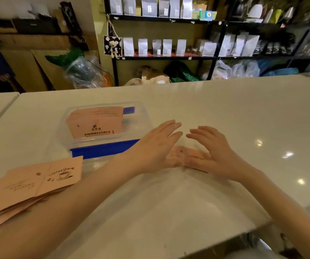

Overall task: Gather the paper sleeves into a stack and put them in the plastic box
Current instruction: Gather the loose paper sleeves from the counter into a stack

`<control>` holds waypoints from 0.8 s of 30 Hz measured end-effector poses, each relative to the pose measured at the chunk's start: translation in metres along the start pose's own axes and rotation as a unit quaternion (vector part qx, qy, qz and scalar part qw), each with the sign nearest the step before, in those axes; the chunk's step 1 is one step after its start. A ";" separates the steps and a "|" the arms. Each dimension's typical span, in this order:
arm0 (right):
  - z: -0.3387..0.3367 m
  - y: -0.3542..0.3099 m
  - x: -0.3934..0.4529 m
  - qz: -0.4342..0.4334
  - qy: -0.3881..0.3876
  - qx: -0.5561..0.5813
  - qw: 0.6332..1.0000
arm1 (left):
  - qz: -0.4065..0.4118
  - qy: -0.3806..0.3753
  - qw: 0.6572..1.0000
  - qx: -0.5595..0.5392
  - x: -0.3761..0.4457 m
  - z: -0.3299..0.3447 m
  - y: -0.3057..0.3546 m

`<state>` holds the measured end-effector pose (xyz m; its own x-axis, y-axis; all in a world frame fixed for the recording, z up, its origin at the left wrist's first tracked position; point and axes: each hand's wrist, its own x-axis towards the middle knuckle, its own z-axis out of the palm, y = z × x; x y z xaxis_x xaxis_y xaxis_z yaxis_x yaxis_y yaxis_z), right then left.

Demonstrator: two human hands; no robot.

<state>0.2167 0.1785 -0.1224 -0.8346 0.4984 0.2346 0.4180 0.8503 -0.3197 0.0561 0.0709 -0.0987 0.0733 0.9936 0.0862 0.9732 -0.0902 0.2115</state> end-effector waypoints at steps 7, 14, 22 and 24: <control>0.005 0.023 -0.010 0.025 -0.083 -0.051 0.995 | -0.059 -0.104 0.988 -0.096 0.015 0.019 0.012; 0.003 0.024 -0.008 0.032 -0.064 0.002 0.997 | -0.081 -0.068 0.987 -0.117 0.014 0.031 0.008; -0.019 0.005 0.005 -0.029 0.023 0.018 0.999 | -0.081 0.002 0.994 -0.078 0.003 0.004 0.013; -0.028 -0.002 0.011 -0.044 0.031 0.021 0.998 | -0.078 0.035 0.995 -0.057 -0.004 -0.007 0.010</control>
<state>0.2162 0.1868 -0.0938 -0.8426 0.4332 0.3200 0.3275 0.8838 -0.3341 0.0643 0.0657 -0.0901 -0.0965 0.9891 0.1110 0.9404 0.0540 0.3358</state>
